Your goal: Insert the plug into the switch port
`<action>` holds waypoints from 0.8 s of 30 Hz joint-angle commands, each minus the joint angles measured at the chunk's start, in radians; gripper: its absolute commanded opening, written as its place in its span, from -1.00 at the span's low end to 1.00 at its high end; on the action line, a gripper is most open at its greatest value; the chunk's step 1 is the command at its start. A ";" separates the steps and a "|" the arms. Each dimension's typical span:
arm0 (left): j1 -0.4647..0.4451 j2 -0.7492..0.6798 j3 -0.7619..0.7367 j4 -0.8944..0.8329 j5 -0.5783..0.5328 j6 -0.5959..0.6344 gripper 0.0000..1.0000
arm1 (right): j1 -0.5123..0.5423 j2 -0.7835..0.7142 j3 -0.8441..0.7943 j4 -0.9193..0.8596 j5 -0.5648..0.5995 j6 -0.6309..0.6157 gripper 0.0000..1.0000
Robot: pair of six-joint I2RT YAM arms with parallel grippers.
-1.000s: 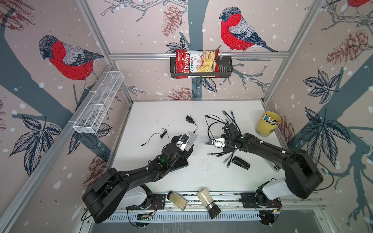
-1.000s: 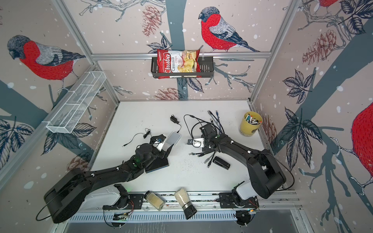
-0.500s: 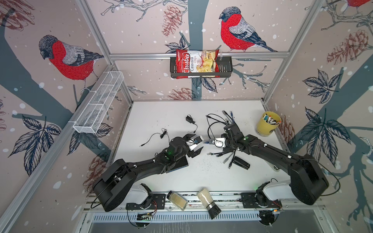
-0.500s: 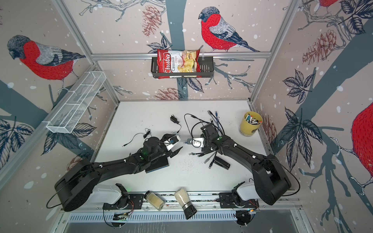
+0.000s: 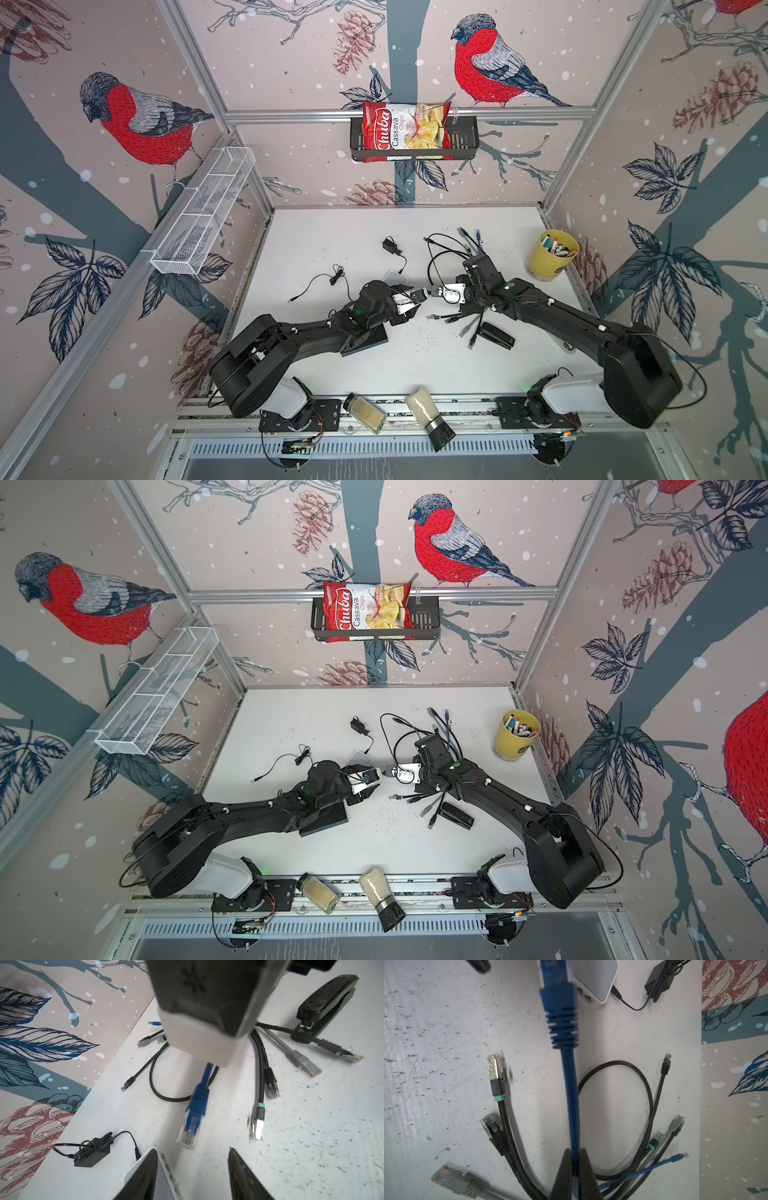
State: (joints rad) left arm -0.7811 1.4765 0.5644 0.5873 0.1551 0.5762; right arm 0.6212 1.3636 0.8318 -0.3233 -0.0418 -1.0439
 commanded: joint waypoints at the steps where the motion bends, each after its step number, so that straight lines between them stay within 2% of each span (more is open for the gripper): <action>1: -0.003 0.013 0.015 0.048 0.014 0.023 -0.08 | 0.002 -0.002 -0.003 0.013 -0.020 0.016 -1.00; 15: -0.012 0.019 0.006 0.088 0.033 0.045 -0.30 | 0.002 0.020 0.000 0.010 -0.022 0.018 -1.00; 24: -0.013 0.043 0.009 0.077 0.049 0.050 -0.64 | 0.003 0.018 0.000 0.013 -0.033 0.020 -1.00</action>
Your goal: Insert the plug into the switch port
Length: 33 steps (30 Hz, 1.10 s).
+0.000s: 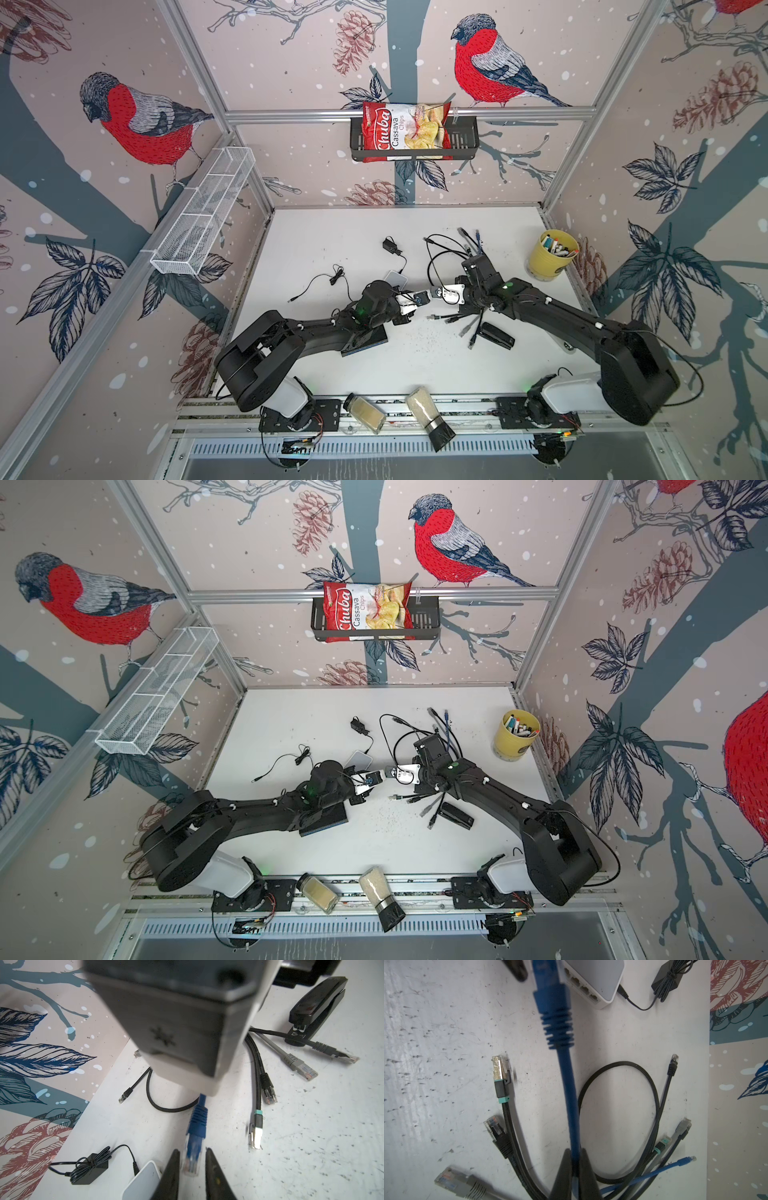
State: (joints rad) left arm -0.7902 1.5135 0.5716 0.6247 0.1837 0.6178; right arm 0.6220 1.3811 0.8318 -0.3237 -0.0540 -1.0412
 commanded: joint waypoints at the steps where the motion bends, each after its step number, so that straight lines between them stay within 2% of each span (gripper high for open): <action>1: -0.004 0.010 0.004 0.040 0.019 0.008 -0.69 | 0.002 0.000 0.000 0.015 -0.021 0.017 -1.00; 5: -0.004 0.011 0.003 0.037 0.021 0.018 -0.85 | 0.003 0.007 0.004 0.018 -0.035 0.021 -0.97; 9: -0.004 0.012 -0.003 0.044 0.015 0.031 -0.95 | 0.003 -0.006 -0.002 0.049 -0.105 0.037 -0.72; 14: -0.004 -0.002 -0.024 0.076 0.022 0.039 -0.97 | 0.005 -0.049 -0.048 0.149 -0.224 0.066 -0.56; 26: -0.004 -0.037 -0.088 0.158 0.030 0.034 -0.97 | -0.011 -0.101 -0.128 0.287 -0.386 0.107 -0.49; 33: -0.004 -0.059 -0.120 0.217 0.051 0.021 -0.97 | -0.013 -0.090 -0.134 0.298 -0.442 0.105 -0.47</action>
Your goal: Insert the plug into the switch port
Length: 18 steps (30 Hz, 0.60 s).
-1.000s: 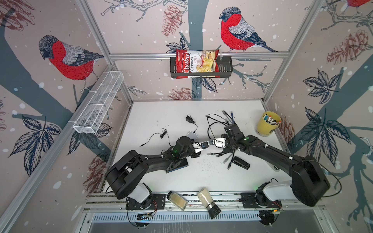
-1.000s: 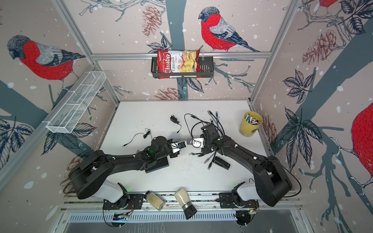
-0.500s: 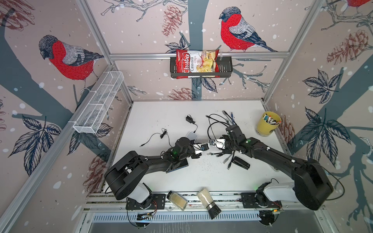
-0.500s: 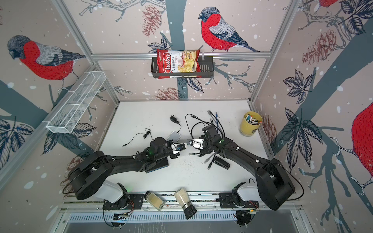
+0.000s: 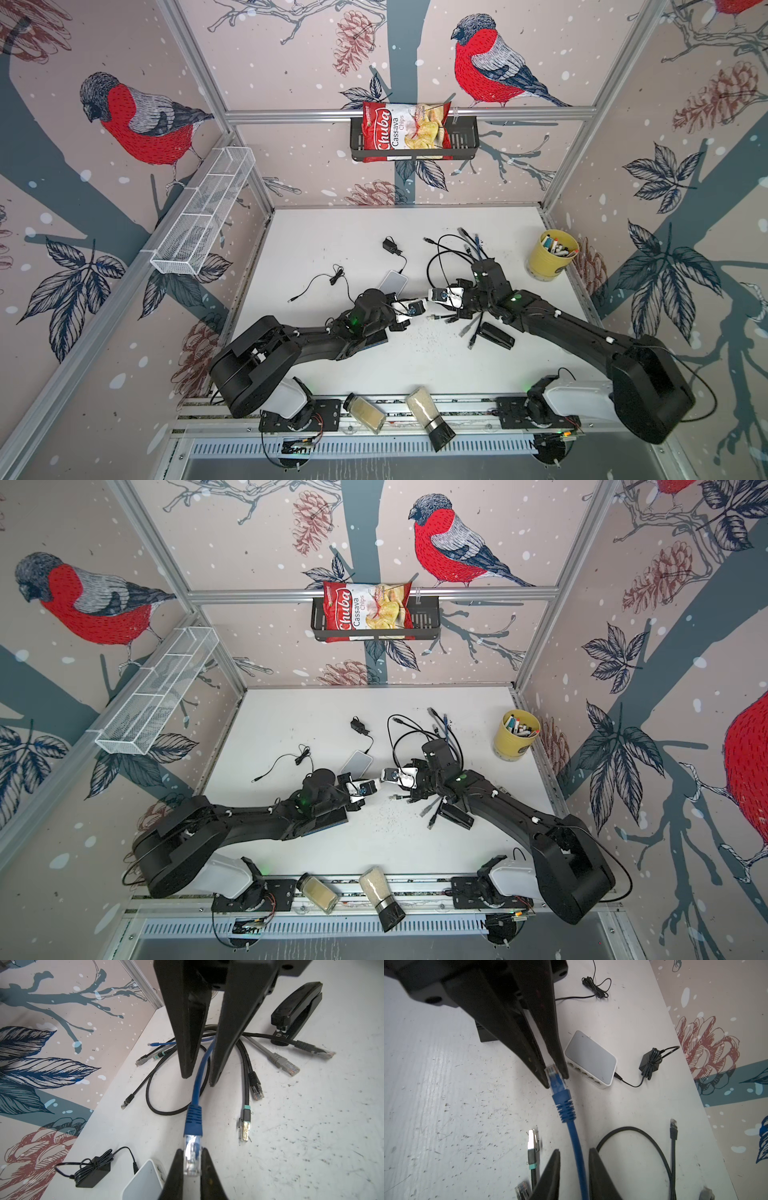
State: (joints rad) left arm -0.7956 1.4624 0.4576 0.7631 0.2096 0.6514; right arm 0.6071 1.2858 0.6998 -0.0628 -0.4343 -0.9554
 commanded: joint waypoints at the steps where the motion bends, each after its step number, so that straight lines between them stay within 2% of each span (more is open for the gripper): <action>1: 0.002 -0.010 -0.010 0.087 0.028 -0.015 -0.97 | 0.004 0.011 -0.005 0.049 -0.068 0.021 -0.47; 18: 0.001 -0.022 -0.025 0.106 0.043 -0.036 -0.97 | 0.011 0.039 -0.026 0.133 -0.136 0.042 -0.49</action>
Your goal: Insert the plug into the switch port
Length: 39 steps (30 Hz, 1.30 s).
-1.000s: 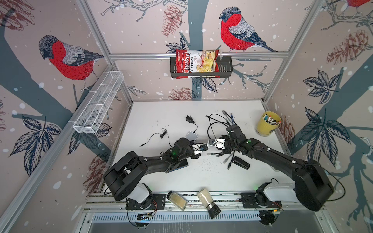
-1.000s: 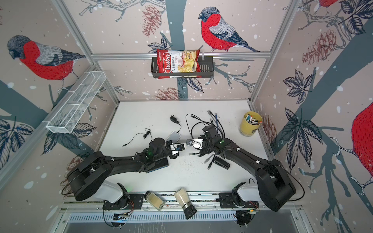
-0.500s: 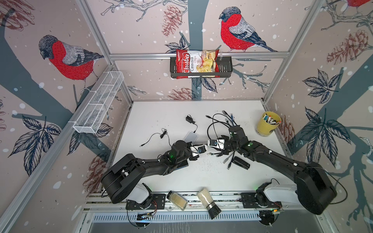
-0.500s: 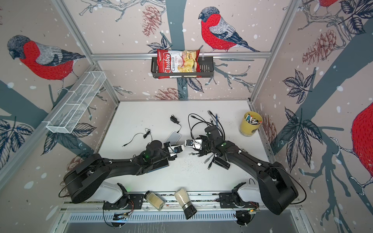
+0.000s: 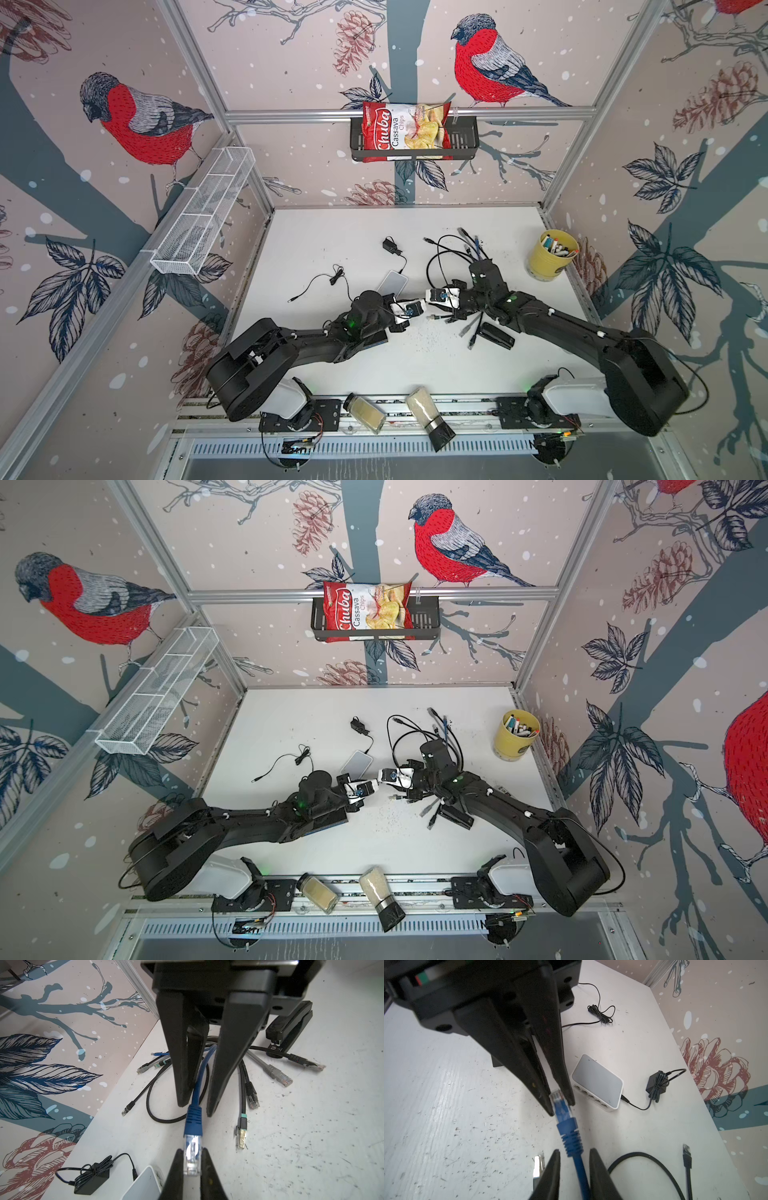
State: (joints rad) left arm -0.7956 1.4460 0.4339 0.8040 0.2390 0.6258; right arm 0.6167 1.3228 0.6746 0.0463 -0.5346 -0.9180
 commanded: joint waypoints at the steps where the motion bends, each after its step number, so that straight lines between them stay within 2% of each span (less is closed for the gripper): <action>1: 0.001 -0.006 -0.001 0.064 0.016 -0.012 -0.97 | 0.002 0.003 0.000 0.026 -0.038 0.004 -0.50; 18: 0.001 0.002 0.007 0.063 0.019 -0.017 -0.96 | 0.006 0.031 0.023 0.018 -0.062 -0.017 -0.62; 22: 0.001 0.008 0.007 0.068 0.007 -0.024 -0.91 | 0.006 0.035 0.029 0.003 -0.070 -0.026 -0.91; 23: 0.001 0.011 0.007 0.077 -0.010 -0.032 -0.76 | 0.006 0.039 0.030 -0.001 -0.069 -0.025 -0.98; 26: 0.006 0.022 0.009 0.143 -0.087 -0.121 0.13 | 0.005 0.056 0.036 -0.003 -0.050 -0.011 -0.99; 28: 0.022 0.021 0.018 0.155 -0.101 -0.183 0.37 | 0.006 0.074 0.042 -0.003 -0.031 0.006 -1.00; 30: 0.046 0.012 0.039 0.141 -0.102 -0.255 0.52 | 0.005 0.091 0.050 -0.001 -0.009 0.027 -1.00; 32: 0.071 -0.007 0.053 0.125 -0.106 -0.319 0.85 | 0.005 0.108 0.054 0.007 0.008 0.051 -1.00; 33: 0.084 -0.020 0.060 0.114 -0.115 -0.350 0.95 | 0.003 0.116 0.056 0.018 0.020 0.070 -1.00; 36: 0.124 -0.064 0.094 0.039 -0.126 -0.461 0.96 | 0.000 0.142 0.066 0.054 0.073 0.148 -1.00; 39: 0.139 -0.094 0.170 -0.136 -0.200 -0.567 0.96 | 0.002 0.187 0.103 0.060 0.130 0.243 -1.00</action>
State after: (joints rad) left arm -0.6670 1.3716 0.5552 0.7944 0.1040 0.2043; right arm 0.6170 1.4857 0.7517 0.0662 -0.4706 -0.7887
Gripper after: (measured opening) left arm 0.982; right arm 0.105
